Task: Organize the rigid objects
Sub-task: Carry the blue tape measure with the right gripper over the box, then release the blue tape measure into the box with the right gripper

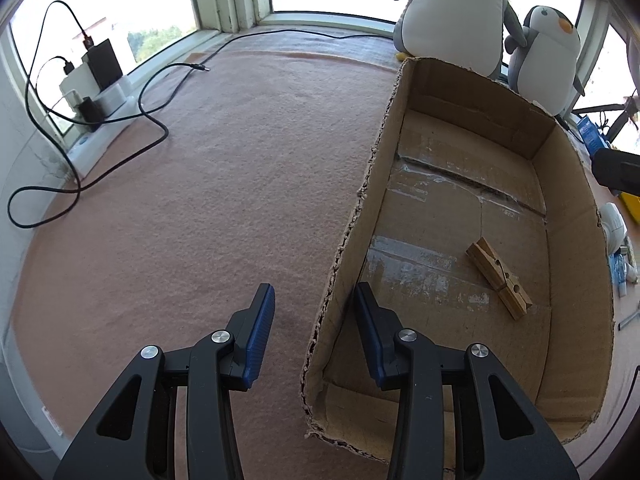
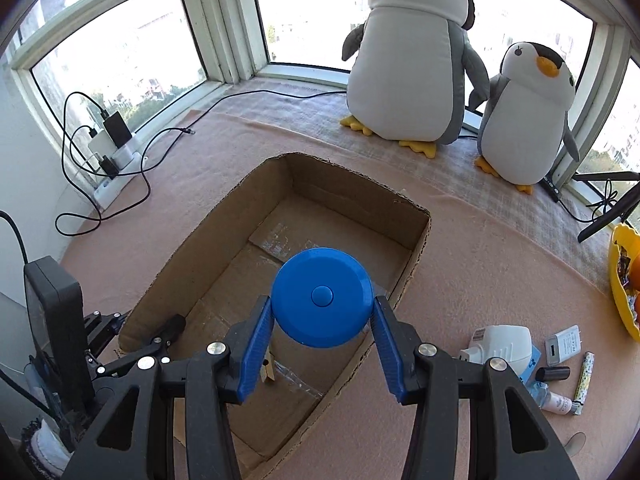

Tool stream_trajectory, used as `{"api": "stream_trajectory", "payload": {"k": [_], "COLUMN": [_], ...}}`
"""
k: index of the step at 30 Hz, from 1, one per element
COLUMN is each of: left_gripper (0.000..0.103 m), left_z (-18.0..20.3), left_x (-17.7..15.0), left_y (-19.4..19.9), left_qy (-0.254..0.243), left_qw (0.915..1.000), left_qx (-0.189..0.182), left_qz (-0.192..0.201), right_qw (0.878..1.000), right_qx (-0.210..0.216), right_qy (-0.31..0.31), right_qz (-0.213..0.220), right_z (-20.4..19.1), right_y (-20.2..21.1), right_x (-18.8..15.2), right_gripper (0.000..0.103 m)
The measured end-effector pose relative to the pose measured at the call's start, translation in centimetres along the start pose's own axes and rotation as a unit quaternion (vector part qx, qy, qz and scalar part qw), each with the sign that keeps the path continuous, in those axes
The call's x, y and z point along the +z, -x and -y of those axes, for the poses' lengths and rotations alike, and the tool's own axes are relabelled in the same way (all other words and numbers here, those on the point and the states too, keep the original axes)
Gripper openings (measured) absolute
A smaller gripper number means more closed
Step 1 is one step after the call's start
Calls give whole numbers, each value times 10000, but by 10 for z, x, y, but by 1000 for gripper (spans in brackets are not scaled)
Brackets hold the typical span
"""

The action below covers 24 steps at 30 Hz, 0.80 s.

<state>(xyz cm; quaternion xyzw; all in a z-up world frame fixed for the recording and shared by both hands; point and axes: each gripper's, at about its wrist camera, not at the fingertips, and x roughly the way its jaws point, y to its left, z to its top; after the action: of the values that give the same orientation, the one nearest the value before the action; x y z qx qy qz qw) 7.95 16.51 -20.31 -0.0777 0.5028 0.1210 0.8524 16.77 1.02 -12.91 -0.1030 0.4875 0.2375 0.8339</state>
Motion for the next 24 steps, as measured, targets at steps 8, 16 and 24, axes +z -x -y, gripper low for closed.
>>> {"api": "stream_trajectory", "payload": {"k": [8,16,24], "left_gripper": [39,39,39], "left_z": [2,-2,-4], "left_x": [-2,-1,-2], "left_y": [0,0,0], "left_qy": [-67,-24,26], "left_qw": [9999,9999,9998], "left_qx": [-11,-116,-159], "left_qz": [88,61,103], "right_qw": [9998,9993,9993], "right_qx": [-37,-64,-103], "right_qy": [-12,-48,-71], "right_qz": [-194,-376,-360], "right_z": [-12,-15,-11], "right_y": [-32,-55,-52], "right_x": [19,25,24], "right_gripper": [46,46,49]}}
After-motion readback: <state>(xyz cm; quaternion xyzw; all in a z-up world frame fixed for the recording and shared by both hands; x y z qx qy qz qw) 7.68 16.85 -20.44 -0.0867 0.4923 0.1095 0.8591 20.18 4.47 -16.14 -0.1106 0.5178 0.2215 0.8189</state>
